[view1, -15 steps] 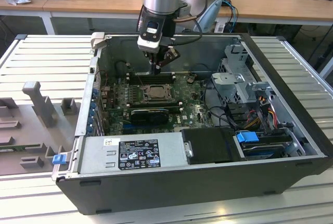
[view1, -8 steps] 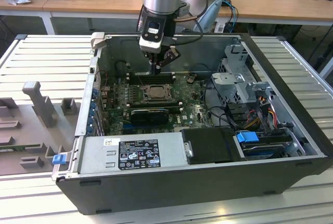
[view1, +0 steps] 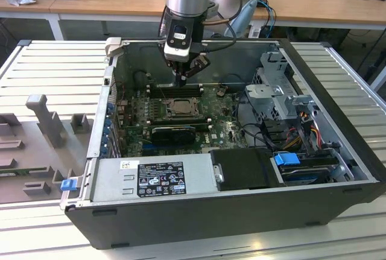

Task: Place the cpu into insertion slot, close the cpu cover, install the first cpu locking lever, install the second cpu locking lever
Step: 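Install the first cpu locking lever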

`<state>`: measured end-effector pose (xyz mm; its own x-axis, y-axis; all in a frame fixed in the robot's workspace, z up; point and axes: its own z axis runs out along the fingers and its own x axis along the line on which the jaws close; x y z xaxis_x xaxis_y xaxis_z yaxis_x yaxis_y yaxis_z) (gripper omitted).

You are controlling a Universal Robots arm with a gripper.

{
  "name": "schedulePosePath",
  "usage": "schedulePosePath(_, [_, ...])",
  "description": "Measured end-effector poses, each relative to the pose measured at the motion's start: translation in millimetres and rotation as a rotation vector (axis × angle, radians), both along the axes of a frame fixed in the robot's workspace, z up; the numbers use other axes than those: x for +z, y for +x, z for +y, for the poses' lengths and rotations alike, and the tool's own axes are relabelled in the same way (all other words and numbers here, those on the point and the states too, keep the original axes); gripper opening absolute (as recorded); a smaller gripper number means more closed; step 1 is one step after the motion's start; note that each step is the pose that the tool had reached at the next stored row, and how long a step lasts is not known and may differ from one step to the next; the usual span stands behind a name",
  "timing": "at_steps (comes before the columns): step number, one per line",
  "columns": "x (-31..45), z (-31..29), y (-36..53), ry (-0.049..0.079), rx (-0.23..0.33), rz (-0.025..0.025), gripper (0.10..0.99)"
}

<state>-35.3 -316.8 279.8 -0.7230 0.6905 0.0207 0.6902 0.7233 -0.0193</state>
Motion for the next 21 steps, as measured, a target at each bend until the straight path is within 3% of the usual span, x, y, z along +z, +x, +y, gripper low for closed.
schedulePosePath(21, [0.0,0.0,0.0,0.000,0.165,0.0000,0.106])
